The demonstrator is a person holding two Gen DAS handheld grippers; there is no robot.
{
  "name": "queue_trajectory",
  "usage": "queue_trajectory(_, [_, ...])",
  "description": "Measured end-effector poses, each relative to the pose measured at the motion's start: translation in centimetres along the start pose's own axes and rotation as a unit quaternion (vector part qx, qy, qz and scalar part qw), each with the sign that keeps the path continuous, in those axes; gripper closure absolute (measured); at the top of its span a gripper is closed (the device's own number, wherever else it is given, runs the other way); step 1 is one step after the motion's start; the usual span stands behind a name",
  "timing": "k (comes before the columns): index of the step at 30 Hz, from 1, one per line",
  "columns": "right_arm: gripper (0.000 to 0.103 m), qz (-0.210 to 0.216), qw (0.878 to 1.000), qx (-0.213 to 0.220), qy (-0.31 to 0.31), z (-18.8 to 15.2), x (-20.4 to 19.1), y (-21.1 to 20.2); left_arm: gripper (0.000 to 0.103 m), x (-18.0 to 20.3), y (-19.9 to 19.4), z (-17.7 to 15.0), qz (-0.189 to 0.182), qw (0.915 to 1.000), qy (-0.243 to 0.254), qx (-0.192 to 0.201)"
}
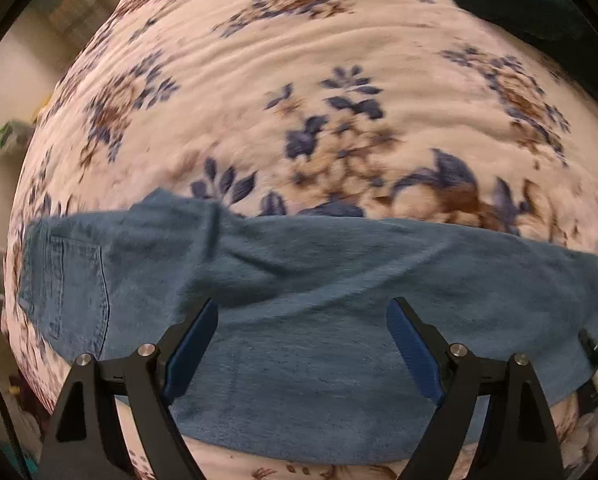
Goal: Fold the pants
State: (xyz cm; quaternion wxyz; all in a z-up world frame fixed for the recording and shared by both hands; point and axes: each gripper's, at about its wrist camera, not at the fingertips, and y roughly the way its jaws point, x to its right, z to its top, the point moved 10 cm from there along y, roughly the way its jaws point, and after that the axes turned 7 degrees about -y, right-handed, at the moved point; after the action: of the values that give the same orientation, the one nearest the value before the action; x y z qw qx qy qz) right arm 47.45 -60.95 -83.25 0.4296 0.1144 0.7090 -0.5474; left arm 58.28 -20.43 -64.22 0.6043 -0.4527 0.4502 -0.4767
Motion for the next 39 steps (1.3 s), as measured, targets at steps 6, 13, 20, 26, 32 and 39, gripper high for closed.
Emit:
queue_trajectory(6, [0.040,0.166,0.985,0.012,0.037,0.7,-1.1,1.8,0.017,-0.1,0.6,-0.1,-0.005,0.9999,-0.007,-0.006])
queue_trajectory(13, [0.084,0.098,0.995,0.016,-0.021,1.8,-4.1,5.5,0.017,1.2,0.2,-0.8,-0.012,0.9998,0.012,-0.008])
queue_trajectory(20, [0.094,0.061,0.995,0.067,-0.037,1.1,-5.9,0.6,0.017,-2.8,-1.7,-0.4,-0.022,0.9996,-0.015,-0.003])
queue_trajectory(26, [0.094,0.031,0.985,0.092,-0.142,-2.7,-13.3,-3.1,0.017,-11.6,-3.0,0.2,-0.025,0.9951,-0.095,0.002])
queue_trajectory(32, [0.094,-0.003,0.953,0.070,-0.293,-11.5,-26.4,1.2,0.017,-22.2,-3.5,0.1,-0.015,0.9870,-0.160,0.003])
queue_trajectory(39, [0.094,-0.109,0.853,-0.023,-0.510,-31.1,-33.4,15.5,0.017,-33.9,-3.2,-1.9,0.012,0.9746,-0.223,0.003])
